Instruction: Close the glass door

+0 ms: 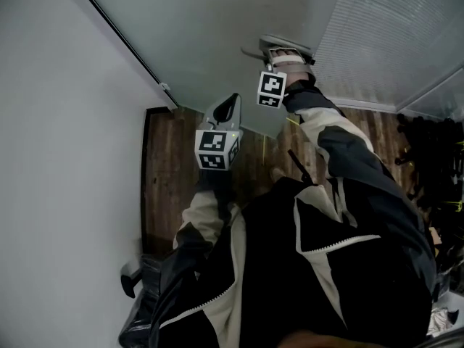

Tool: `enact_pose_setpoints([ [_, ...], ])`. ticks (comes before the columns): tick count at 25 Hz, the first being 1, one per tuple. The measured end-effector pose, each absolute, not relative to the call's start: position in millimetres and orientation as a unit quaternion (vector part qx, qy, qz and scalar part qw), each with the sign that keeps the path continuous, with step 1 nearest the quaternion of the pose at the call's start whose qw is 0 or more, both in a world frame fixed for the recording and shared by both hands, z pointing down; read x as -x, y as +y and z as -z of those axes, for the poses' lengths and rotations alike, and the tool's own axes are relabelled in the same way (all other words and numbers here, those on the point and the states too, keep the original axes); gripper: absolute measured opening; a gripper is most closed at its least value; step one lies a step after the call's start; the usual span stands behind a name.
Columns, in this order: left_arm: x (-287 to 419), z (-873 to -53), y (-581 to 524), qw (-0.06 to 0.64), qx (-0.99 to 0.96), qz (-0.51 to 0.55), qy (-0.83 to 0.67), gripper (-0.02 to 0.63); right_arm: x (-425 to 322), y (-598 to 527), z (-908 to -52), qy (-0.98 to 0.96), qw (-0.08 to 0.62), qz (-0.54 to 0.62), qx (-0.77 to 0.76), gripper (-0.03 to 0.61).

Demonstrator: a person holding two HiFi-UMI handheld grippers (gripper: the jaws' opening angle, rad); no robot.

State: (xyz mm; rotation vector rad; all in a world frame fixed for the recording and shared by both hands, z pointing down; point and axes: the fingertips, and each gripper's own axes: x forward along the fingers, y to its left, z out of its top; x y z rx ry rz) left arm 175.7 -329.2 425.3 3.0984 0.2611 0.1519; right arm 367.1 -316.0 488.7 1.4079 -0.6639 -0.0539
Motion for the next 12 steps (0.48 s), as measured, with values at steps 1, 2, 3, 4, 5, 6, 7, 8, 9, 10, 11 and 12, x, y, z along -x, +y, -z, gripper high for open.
enact_pose_setpoints([
  [1,-182.7,-423.6,-328.1,0.013,-0.995,-0.048,0.083,0.011,-376.6,-315.9,-488.1,-0.297,0.716,0.026,-0.631,0.115],
  [2,-189.8,-422.0,-327.4,0.012,-0.996,-0.047,0.081,0.011,-386.1,-316.5,-487.7,-0.294,0.72,0.027,-0.628,0.114],
  [3,-197.4,-420.4,-327.0,0.009,-0.996,-0.047,0.08,0.011,-395.7,-317.5,-487.6,-0.292,0.723,0.029,-0.625,0.114],
  [4,-205.6,-418.2,-327.0,0.007,-0.996,-0.047,0.078,0.011,-405.6,-318.5,-488.0,-0.29,0.726,0.029,-0.623,0.112],
  [5,-214.2,-415.6,-327.0,0.006,-0.996,-0.046,0.077,0.011,-415.6,-319.4,-488.5,-0.287,0.728,0.03,-0.622,0.11],
  [6,-223.0,-412.6,-326.6,0.006,-0.996,-0.045,0.076,0.011,-425.4,-319.5,-489.0,-0.285,0.729,0.031,-0.622,0.11],
  [7,-231.3,-409.5,-325.9,0.009,-0.996,-0.042,0.075,0.011,-435.0,-319.1,-489.3,-0.282,0.73,0.032,-0.621,0.109],
  [8,-239.4,-407.0,-324.9,0.012,-0.996,-0.04,0.074,0.011,-444.4,-318.2,-489.2,-0.281,0.732,0.033,-0.62,0.107],
  [9,-247.4,-405.6,-323.9,0.015,-0.997,-0.04,0.072,0.011,-454.1,-317.5,-488.8,-0.28,0.734,0.033,-0.618,0.107],
  [10,-255.1,-405.6,-323.0,0.017,-0.997,-0.04,0.07,0.011,-463.9,-317.4,-488.4,-0.28,0.736,0.033,-0.616,0.107],
  [11,-262.2,-406.8,-322.1,0.02,-0.997,-0.042,0.068,0.011,-473.7,-318.0,-488.3,-0.28,0.736,0.033,-0.615,0.107],
  [12,-268.5,-408.7,-321.2,0.021,-0.997,-0.045,0.066,0.011,-483.1,-319.4,-488.5,-0.281,0.737,0.033,-0.614,0.107],
])
